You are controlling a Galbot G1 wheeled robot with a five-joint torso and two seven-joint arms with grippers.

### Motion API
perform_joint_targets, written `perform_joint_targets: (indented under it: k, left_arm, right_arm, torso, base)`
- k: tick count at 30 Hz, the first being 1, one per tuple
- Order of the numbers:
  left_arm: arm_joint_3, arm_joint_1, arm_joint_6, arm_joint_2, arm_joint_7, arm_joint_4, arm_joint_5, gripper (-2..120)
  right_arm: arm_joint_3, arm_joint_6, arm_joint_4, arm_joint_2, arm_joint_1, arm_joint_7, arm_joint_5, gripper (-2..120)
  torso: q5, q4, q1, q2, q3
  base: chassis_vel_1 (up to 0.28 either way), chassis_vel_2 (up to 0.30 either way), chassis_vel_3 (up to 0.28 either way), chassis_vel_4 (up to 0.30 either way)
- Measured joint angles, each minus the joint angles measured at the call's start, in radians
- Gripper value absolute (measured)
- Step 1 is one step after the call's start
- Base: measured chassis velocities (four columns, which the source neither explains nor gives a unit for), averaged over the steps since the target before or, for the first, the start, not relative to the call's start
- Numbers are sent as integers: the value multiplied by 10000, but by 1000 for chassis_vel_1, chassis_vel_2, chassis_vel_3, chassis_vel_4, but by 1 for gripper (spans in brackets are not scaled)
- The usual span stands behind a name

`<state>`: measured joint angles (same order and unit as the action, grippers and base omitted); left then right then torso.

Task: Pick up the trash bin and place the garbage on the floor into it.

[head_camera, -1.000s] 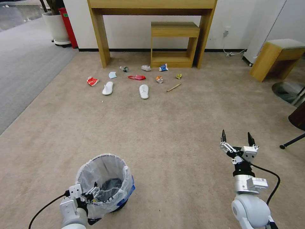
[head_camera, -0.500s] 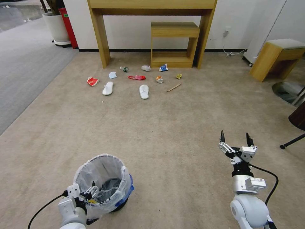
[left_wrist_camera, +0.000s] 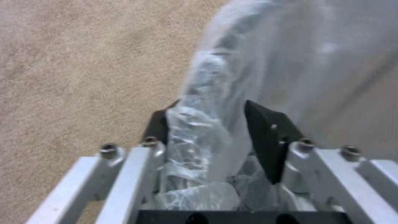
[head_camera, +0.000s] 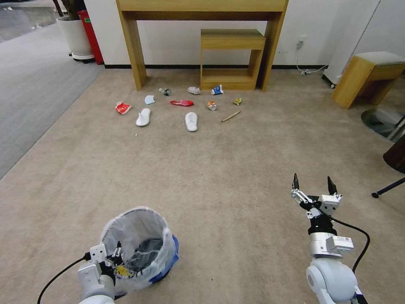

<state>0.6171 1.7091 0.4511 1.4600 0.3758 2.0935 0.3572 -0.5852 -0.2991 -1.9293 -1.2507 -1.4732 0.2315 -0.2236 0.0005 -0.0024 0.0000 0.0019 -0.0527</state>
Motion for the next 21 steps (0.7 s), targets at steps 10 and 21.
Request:
perform_joint_targets:
  k: [10,21]
  left_arm:
    - [-61,24,14,33,17,82,-10,11]
    - [25,344,9,191,-212,99,-444,6]
  right_arm:
    - [-47,0,-36,-3,-61,9,35,100]
    - [30,-92,34,-109,-124,1,170,100]
  torso:
    - [2,-2,0,1,1]
    - [6,0,0,2,3]
  base:
    - [0,0,0,0]
    - [0,0,0,0]
